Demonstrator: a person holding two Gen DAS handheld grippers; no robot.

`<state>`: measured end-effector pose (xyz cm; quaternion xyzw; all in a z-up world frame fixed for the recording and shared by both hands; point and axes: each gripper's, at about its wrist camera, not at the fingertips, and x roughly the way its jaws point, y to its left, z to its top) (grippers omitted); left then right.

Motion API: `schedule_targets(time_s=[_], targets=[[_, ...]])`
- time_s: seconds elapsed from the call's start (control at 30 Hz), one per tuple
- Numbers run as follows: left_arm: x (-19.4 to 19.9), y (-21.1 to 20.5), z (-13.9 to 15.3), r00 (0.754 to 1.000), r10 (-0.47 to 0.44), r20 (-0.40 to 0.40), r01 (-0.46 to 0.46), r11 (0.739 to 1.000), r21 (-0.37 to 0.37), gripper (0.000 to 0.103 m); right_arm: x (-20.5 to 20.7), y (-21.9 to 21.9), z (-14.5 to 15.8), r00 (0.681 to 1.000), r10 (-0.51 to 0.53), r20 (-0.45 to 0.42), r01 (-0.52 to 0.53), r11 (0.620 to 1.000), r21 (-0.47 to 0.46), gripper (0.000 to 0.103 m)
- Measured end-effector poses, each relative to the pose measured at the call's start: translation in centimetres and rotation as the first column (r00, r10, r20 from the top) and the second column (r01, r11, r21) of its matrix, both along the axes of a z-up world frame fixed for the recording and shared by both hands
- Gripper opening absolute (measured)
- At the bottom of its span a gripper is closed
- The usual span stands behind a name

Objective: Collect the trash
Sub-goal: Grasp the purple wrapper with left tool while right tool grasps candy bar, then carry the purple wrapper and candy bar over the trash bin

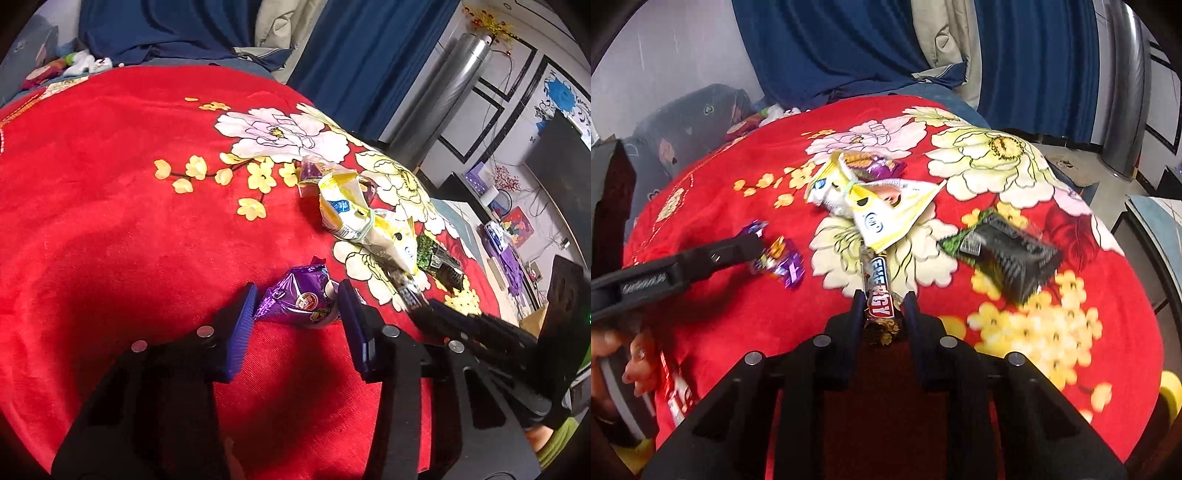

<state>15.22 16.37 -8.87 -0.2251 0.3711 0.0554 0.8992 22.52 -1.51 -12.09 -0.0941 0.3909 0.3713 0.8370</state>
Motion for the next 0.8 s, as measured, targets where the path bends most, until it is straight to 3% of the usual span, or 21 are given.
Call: schedule_targets(time_s=[0.23, 0.8], targets=[[-0.2, -1.5, 0.8, 0.999, -0.045, 0.025, 0.044, 0.998, 0.053, 0.028, -3.0, -1.0, 0.0, 0.999, 0.008, 0.041, -0.008, 1.000, 0.001, 0.016], [-1.6, -4.8, 4.9, 0.979, -0.141, 0.144, 0.129, 0.987, 0.091, 0.023, -5.0, -6.4, 3.5, 0.994, -0.102, 0.037, 0.094, 0.981, 0.170, 0.015]])
